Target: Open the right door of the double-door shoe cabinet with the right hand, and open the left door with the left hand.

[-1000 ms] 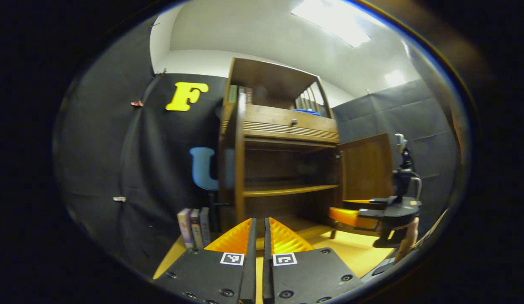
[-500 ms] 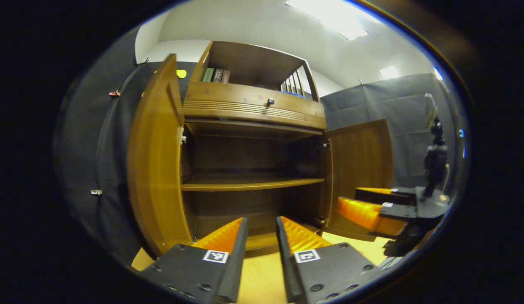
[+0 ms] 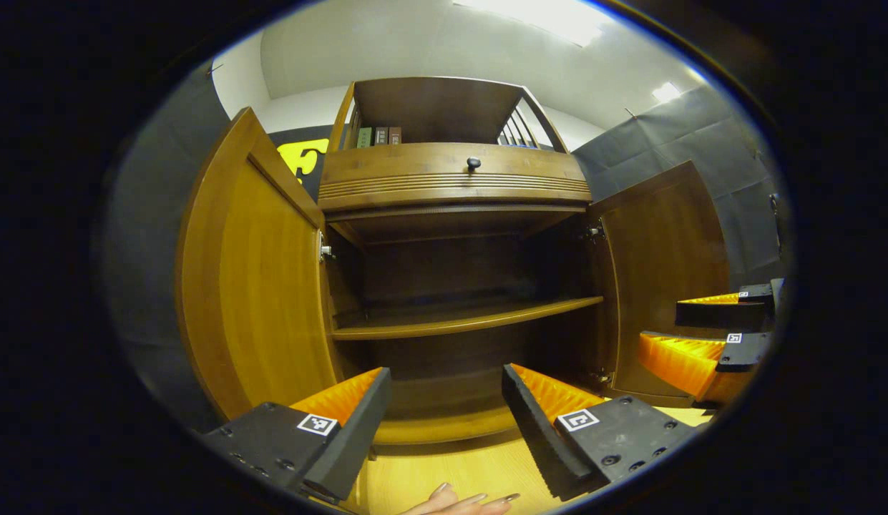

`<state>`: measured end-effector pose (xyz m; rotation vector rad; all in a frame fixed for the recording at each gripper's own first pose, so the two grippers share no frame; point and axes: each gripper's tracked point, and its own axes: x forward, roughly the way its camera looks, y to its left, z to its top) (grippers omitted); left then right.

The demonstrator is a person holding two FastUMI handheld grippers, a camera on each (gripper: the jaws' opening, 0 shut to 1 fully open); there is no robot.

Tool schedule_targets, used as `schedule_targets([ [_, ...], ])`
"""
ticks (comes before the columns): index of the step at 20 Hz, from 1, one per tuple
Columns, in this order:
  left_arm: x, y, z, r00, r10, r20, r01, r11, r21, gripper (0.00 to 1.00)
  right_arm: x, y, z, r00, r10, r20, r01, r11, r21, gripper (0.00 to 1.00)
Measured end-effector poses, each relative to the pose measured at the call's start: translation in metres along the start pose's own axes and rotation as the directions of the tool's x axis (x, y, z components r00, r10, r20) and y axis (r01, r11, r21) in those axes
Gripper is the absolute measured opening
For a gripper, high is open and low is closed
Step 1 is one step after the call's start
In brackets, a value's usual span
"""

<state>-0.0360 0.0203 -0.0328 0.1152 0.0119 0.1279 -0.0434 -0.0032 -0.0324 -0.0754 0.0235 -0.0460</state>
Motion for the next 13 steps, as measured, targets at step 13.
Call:
schedule_targets([
  [13, 0.012, 0.008, -0.006, 0.999, 0.024, -0.029, -0.025, 0.999, -0.047, 0.96, 0.016, 0.009, -0.006, 0.999, 0.037, -0.011, -0.037, 0.999, -0.012, 0.99],
])
